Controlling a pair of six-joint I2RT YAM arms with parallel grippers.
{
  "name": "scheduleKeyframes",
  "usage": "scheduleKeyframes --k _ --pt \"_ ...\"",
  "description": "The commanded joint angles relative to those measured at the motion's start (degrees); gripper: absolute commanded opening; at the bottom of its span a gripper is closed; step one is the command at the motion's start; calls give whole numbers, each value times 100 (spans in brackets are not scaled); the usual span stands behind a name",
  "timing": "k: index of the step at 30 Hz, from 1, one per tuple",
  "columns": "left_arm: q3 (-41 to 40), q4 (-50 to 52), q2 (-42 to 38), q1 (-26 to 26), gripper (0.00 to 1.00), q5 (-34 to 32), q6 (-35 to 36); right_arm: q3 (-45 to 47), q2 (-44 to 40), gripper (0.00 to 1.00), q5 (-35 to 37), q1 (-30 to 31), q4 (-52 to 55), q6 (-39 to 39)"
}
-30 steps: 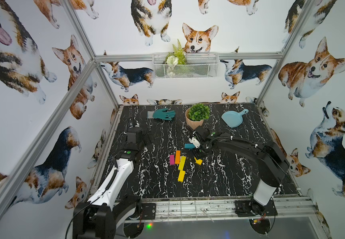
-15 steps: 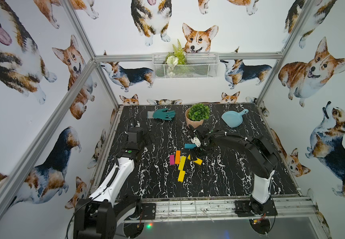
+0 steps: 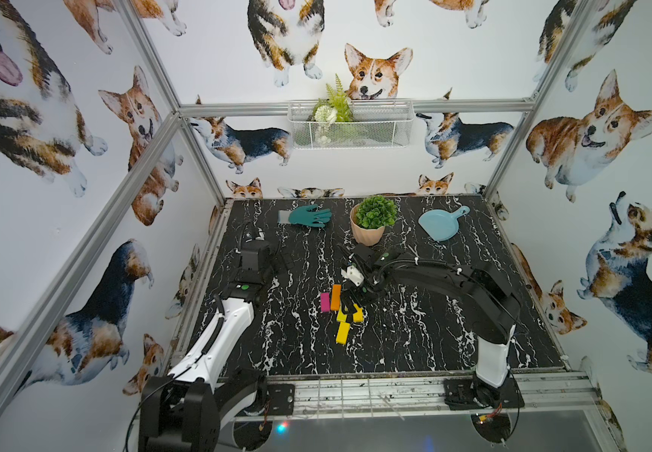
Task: Assemble the letter p with building blocks
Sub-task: Adjust the building block at the center of the board.
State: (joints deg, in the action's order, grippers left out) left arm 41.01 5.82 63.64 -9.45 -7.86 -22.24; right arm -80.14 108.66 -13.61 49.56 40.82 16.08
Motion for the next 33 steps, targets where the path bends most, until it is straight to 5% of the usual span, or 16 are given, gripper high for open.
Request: scheduleKeyframes --k 1,12,27,33 --pt "9 -120 20 -4 100 -14 -39 -226 -134 100 864 -293 396 -802" --pt "202 -249 350 -1 100 58 -44 -512 513 100 1960 -518 -56 -2951" --pt "168 -95 220 2 100 -45 39 -1262 1409 100 1155 -548 -100 -3348" --pt "170 -38 172 7 100 -123 94 -1507 1564 89 675 -572 202 -3342"
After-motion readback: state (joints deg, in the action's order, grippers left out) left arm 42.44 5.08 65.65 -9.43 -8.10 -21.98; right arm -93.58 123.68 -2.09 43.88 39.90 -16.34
